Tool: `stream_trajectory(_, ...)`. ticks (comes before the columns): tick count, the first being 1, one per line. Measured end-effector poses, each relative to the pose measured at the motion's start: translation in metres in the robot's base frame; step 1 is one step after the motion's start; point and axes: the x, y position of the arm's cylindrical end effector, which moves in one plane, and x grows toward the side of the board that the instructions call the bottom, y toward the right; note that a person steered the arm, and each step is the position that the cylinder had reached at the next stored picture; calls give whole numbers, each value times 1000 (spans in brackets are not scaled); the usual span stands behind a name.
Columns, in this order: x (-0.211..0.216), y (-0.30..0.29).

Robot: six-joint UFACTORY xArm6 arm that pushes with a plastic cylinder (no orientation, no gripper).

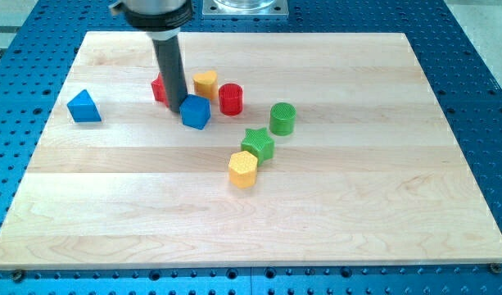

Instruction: Push the red star above the red circle

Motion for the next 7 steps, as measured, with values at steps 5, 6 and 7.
stream_trajectory(5, -72, -46)
stream_trajectory(6, -82, -53)
stream_trajectory(7, -82, -103)
